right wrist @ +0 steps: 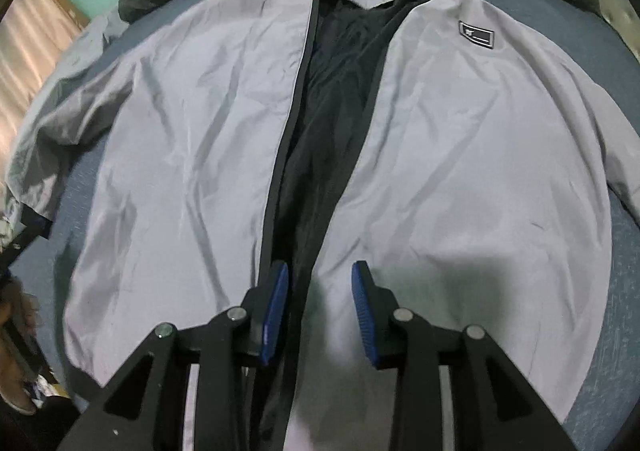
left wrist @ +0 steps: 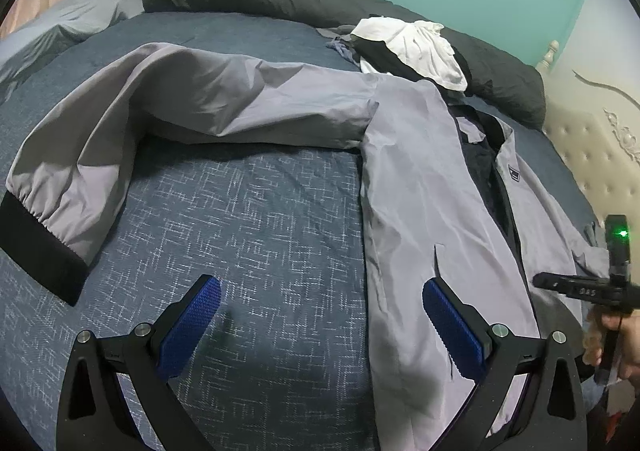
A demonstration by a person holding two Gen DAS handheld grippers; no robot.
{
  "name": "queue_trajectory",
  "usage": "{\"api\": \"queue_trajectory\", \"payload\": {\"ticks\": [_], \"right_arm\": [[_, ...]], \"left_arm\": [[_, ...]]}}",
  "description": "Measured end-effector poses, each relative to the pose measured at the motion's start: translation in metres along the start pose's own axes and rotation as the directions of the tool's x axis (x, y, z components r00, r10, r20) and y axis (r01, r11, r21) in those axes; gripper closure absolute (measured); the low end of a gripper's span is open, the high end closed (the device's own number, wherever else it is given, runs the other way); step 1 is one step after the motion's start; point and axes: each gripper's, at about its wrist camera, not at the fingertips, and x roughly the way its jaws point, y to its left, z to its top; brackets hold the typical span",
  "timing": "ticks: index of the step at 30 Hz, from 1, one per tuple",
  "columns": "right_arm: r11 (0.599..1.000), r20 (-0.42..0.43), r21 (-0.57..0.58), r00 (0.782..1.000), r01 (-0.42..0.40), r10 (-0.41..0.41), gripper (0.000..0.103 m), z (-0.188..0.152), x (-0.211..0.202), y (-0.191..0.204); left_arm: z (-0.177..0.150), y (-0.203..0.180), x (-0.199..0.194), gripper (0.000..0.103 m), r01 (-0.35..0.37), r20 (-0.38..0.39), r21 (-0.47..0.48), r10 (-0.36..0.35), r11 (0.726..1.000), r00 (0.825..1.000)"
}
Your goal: Fold clothes
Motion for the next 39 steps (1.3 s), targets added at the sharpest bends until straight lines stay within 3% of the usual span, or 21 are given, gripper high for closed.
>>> {"api": "queue_trajectory", "payload": {"ticks": [5, 9, 13, 22, 26, 32, 35, 39], "right_arm": [[0.999, -0.026, 0.01, 0.999, 0.048, -0.048, 0.072, 0.002, 0.02, -0.001], [0.997, -0.017, -0.005, 0.997, 0.073, -0.073, 0.098, 0.002, 0.019, 0.0], [0.999, 0.023, 0.012, 0.999, 0.04, -0.041, 0.1, 0.0, 0.003, -0.01], [0.987, 0.127, -0.021, 0.978, -0.162, 0.163, 0.1, -0.004, -0.049, -0.003], [0.98, 0.071, -0.082, 0.979, -0.184, 0.19, 0.1, 0.003, -0.036, 0.027], [0.971, -0.079, -0.098, 0.974, -0.218, 0.211, 0.098, -0.012, -0.009, 0.046], [0.965, -0.041, -0.022, 0.964, -0.263, 0.262, 0.096, -0.013, -0.027, 0.028], [0.955, 0.093, 0.086, 0.956, -0.285, 0.277, 0.076, -0.016, -0.07, -0.019]], "left_arm": [[0.0, -0.001, 0.001, 0.0, 0.003, 0.002, 0.008, -0.003, 1.0, 1.0], [-0.001, -0.001, 0.001, 0.0, 0.005, -0.003, 0.007, -0.005, 1.0, 1.0], [-0.001, 0.001, 0.0, 0.0, 0.006, 0.0, -0.001, -0.006, 1.0, 1.0], [0.0, 0.0, 0.0, 0.0, 0.009, 0.001, 0.001, -0.009, 1.0, 1.0], [0.0, -0.003, 0.0, 0.0, 0.011, -0.003, 0.007, -0.011, 1.0, 1.0], [-0.001, -0.001, 0.002, 0.0, 0.012, -0.005, 0.002, -0.012, 1.0, 1.0], [-0.001, 0.0, 0.002, 0.0, 0.014, -0.007, -0.001, -0.014, 1.0, 1.0], [0.0, -0.001, 0.001, 0.0, 0.026, -0.005, -0.005, -0.026, 1.0, 1.0]]}}
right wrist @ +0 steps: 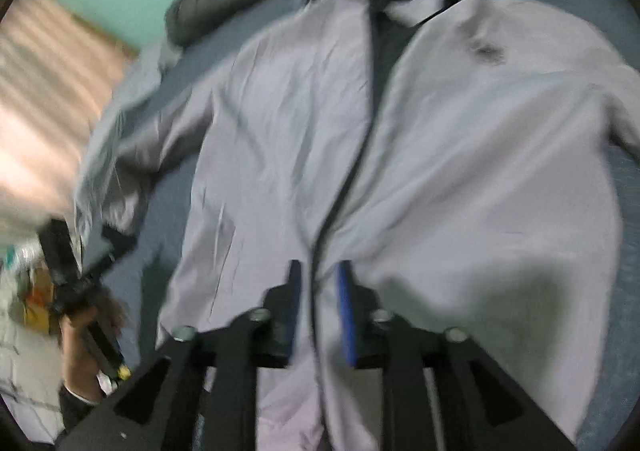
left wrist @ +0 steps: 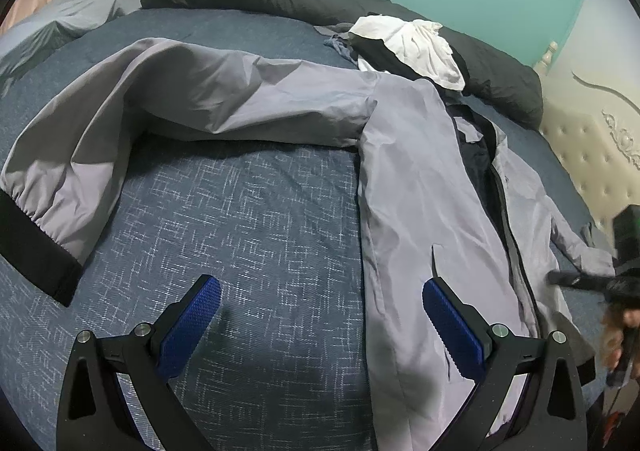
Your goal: Fold clothes
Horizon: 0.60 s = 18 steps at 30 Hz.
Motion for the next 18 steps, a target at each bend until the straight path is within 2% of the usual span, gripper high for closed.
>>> {"api": "queue_trajectory", "payload": {"ticks": [3, 6, 9, 13, 18], "right_arm": [[0.996, 0.038, 0.055, 0.996, 0.074, -0.076, 0.075, -0.005, -0.035, -0.036], [0.975, 0.009, 0.14, 0.985, 0.169, -0.172, 0.072, -0.021, -0.06, -0.082], [0.957, -0.055, 0.17, 0.972, 0.234, -0.228, 0.069, -0.041, -0.07, -0.112], [0.951, -0.176, 0.17, 0.958, 0.257, -0.227, 0.069, -0.071, -0.072, -0.137], [0.953, -0.227, 0.228, 0.963, 0.199, -0.147, 0.069, -0.098, -0.072, -0.149]], "left_arm": [[0.001, -0.002, -0.001, 0.0, 0.006, 0.002, 0.001, -0.006, 1.0, 1.0], [0.001, -0.003, -0.004, 0.0, 0.007, 0.006, 0.005, -0.007, 1.0, 1.0], [0.003, -0.003, -0.006, 0.0, 0.008, 0.012, 0.002, -0.008, 1.0, 1.0], [0.003, -0.004, -0.005, 0.0, 0.005, 0.011, 0.002, -0.005, 1.0, 1.0], [0.003, -0.01, -0.005, 0.0, 0.008, 0.008, 0.017, -0.008, 1.0, 1.0]]}}
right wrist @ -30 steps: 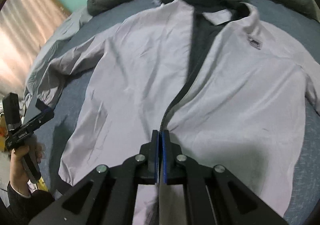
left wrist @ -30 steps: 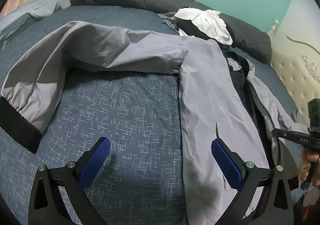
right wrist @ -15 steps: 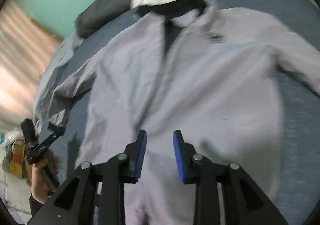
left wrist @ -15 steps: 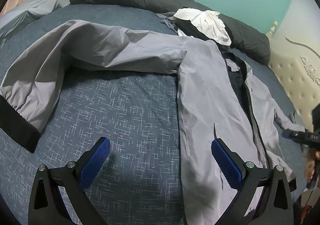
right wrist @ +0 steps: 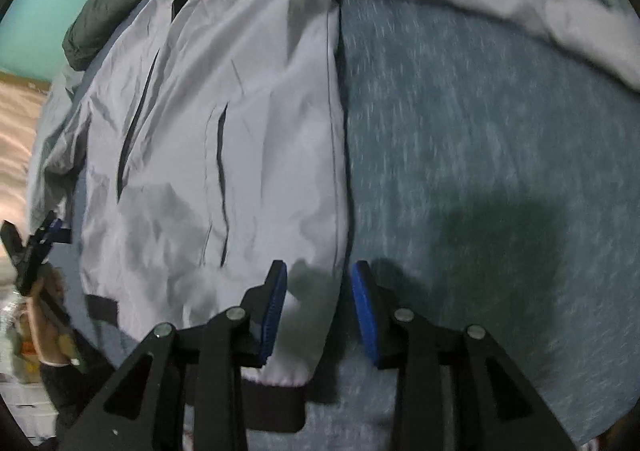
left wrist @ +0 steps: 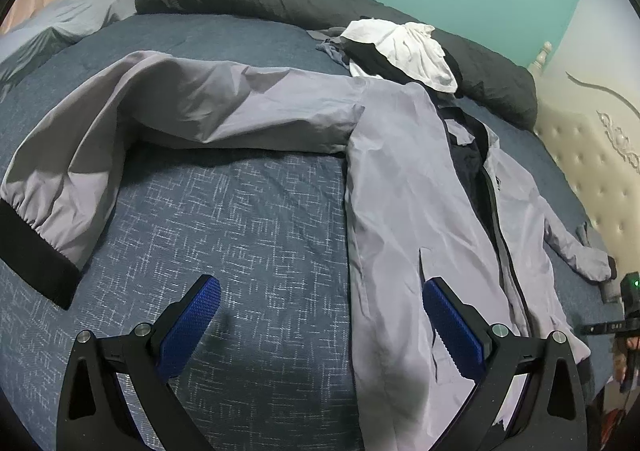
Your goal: Fold clothes
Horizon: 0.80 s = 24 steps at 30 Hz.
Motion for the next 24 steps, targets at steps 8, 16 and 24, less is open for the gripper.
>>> {"api": "queue_trajectory", "payload": {"ticks": [8, 16, 24], "right_arm": [[0.998, 0.03, -0.02, 0.998, -0.054, 0.054, 0.1, -0.014, 0.002, 0.012], [0.995, 0.157, -0.054, 0.985, 0.084, -0.074, 0.101, -0.003, -0.045, 0.005], [0.991, 0.066, 0.029, 0.989, 0.129, -0.131, 0.101, -0.006, 0.004, -0.019]], "left_arm": [[-0.001, -0.005, 0.001, 0.0, -0.001, -0.004, 0.011, 0.001, 1.0, 1.0], [-0.001, -0.009, 0.003, 0.0, 0.001, -0.011, 0.02, 0.0, 1.0, 1.0], [0.0, -0.011, 0.003, 0.0, -0.001, -0.014, 0.032, 0.001, 0.999, 1.0]]}}
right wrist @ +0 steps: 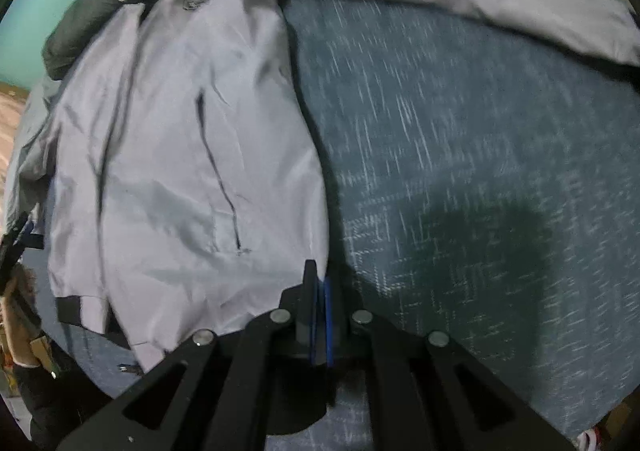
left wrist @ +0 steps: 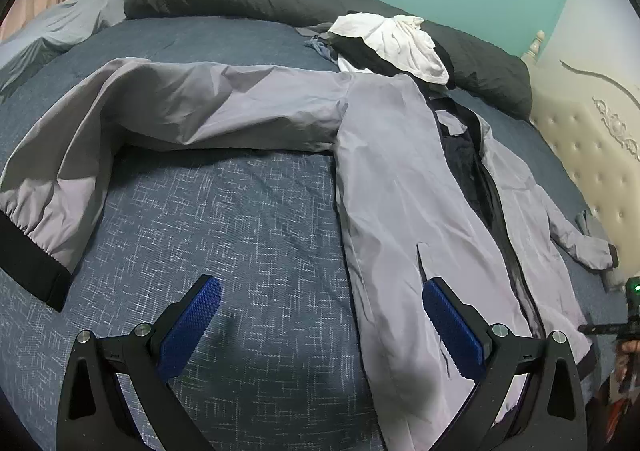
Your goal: Fold clothes
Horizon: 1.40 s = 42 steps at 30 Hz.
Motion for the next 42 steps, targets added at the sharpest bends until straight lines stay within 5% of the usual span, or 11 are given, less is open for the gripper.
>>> {"api": "queue_trajectory", "payload": {"ticks": [5, 8, 11, 15, 21, 30, 35, 42], "right_arm": [[0.999, -0.007, -0.028, 0.999, 0.032, -0.032, 0.097, 0.009, -0.004, 0.011], [0.993, 0.072, -0.072, 0.994, 0.093, -0.088, 0.092, 0.016, -0.026, 0.032], [0.989, 0.143, -0.134, 0.989, 0.055, -0.036, 0.083, 0.023, -0.043, 0.068], [0.964, 0.119, -0.262, 0.99, -0.04, 0.074, 0.081, 0.029, -0.034, 0.126], [0.921, 0.057, -0.377, 0.99, -0.095, 0.125, 0.081, 0.036, 0.01, 0.193], [0.9, -0.008, -0.433, 0.999, -0.048, 0.05, 0.083, 0.051, 0.069, 0.231], [0.892, -0.007, -0.453, 1.0, -0.002, -0.001, 0.099, 0.057, 0.086, 0.242], [0.92, 0.081, -0.389, 0.996, 0.058, -0.029, 0.1, 0.083, 0.081, 0.247]], "left_arm": [[0.0, 0.003, 0.001, 0.0, -0.002, -0.004, -0.005, 0.002, 1.0, 1.0], [0.0, 0.002, 0.002, 0.0, 0.0, -0.004, -0.004, 0.0, 1.0, 1.0], [0.0, 0.001, 0.002, 0.0, 0.001, -0.005, 0.0, -0.001, 1.0, 1.0], [0.0, 0.0, 0.002, 0.0, -0.001, -0.005, 0.003, 0.001, 1.0, 1.0], [-0.001, 0.001, 0.001, 0.0, 0.002, -0.004, 0.002, -0.002, 1.0, 1.0], [-0.002, 0.006, 0.003, 0.0, 0.004, -0.008, -0.004, -0.004, 1.0, 1.0], [-0.003, 0.01, 0.005, 0.0, 0.001, -0.013, -0.011, -0.001, 1.0, 1.0], [-0.003, 0.012, 0.005, 0.0, -0.002, -0.013, -0.013, 0.002, 1.0, 1.0]]}}
